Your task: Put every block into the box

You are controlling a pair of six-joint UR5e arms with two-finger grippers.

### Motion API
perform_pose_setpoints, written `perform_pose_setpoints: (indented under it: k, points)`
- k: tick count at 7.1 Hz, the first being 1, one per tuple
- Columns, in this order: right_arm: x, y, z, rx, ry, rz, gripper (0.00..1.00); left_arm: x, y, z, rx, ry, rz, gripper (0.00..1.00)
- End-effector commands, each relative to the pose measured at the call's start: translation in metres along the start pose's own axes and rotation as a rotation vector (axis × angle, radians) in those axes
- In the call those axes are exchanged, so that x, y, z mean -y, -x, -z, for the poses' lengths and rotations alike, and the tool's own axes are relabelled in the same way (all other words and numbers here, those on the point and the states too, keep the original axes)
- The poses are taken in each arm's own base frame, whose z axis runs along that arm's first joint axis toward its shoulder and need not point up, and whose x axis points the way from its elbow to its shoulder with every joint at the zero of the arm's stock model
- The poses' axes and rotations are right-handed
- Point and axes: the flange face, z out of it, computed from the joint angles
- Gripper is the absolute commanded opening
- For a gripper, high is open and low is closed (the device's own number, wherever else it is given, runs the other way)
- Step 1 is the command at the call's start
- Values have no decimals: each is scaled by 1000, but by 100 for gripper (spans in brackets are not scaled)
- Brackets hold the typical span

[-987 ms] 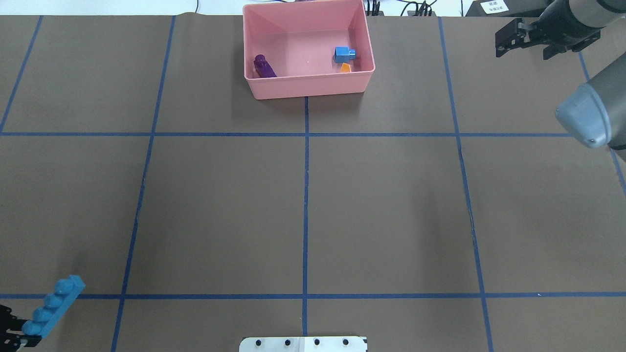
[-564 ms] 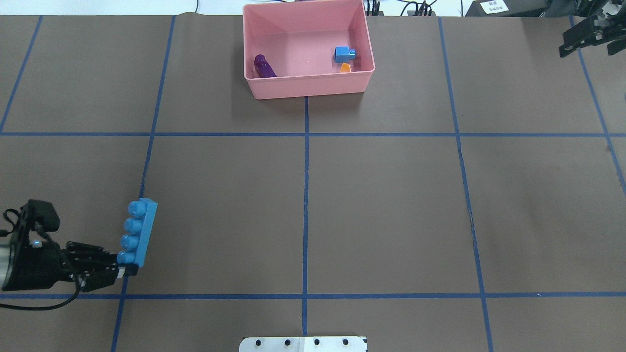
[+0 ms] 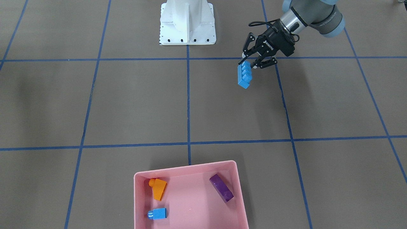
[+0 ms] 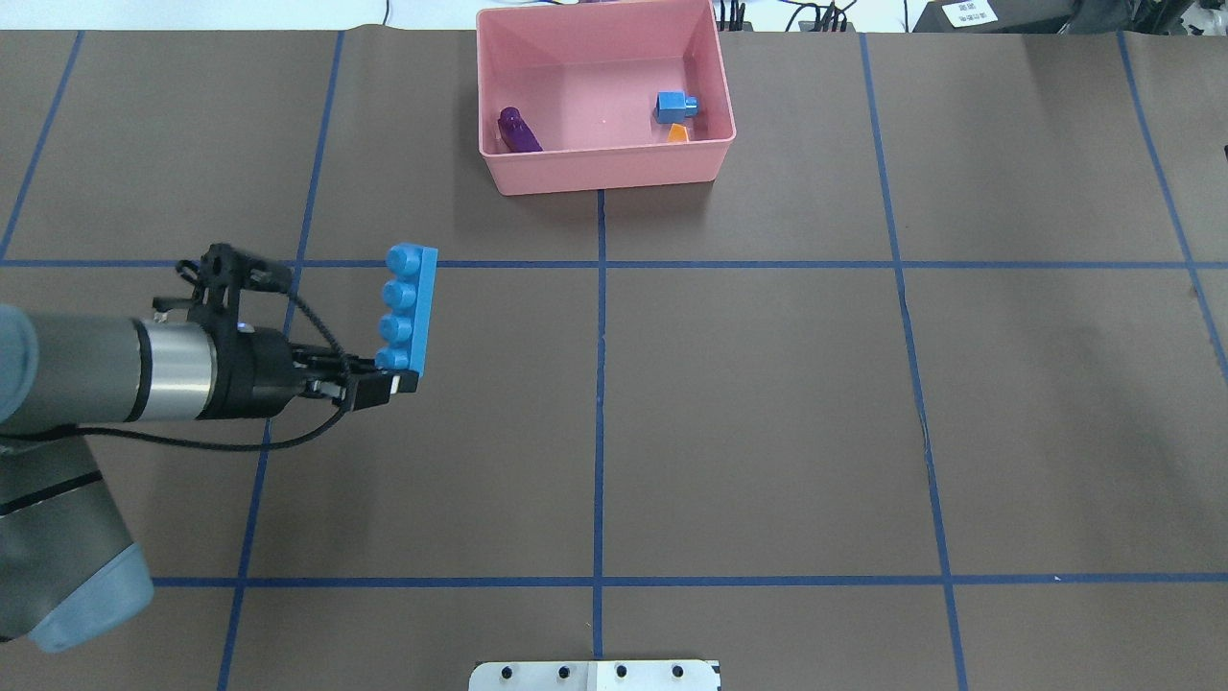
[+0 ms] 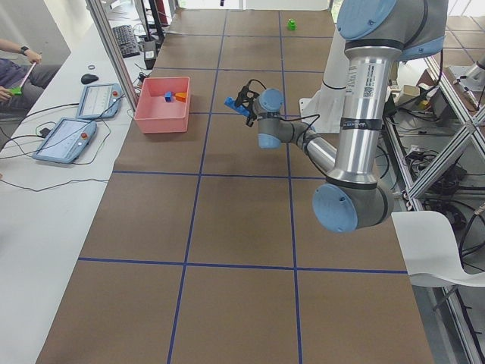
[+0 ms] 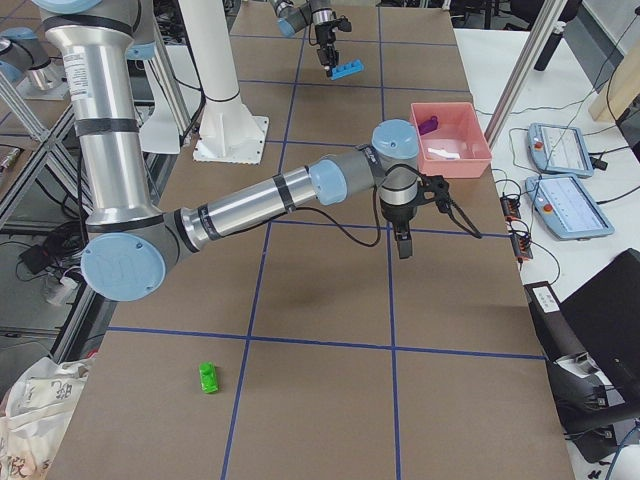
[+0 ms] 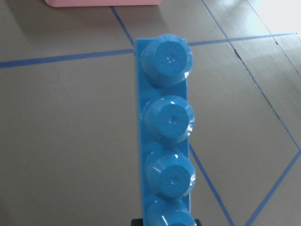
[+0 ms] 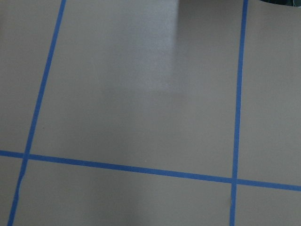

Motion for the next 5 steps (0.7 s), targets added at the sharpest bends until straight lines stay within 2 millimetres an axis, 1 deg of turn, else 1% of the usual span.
perform_pose_setpoints:
  k: [1, 2, 3, 4, 5]
  points:
    - [-51, -38, -20, 14, -1, 22, 100, 97, -36, -33, 113, -32, 62, 31]
    - [-78, -53, -27, 26, -10, 27, 100, 143, -42, -65, 144, -53, 96, 30]
    - [-103, -68, -33, 33, -19, 30, 100, 184, -38, -101, 187, -57, 116, 30]
    - [-131, -80, -39, 35, -25, 36, 100, 226, -31, -131, 236, -59, 140, 30]
    - [-149, -89, -44, 48, -23, 40, 100, 262, -32, -151, 270, -63, 159, 30]
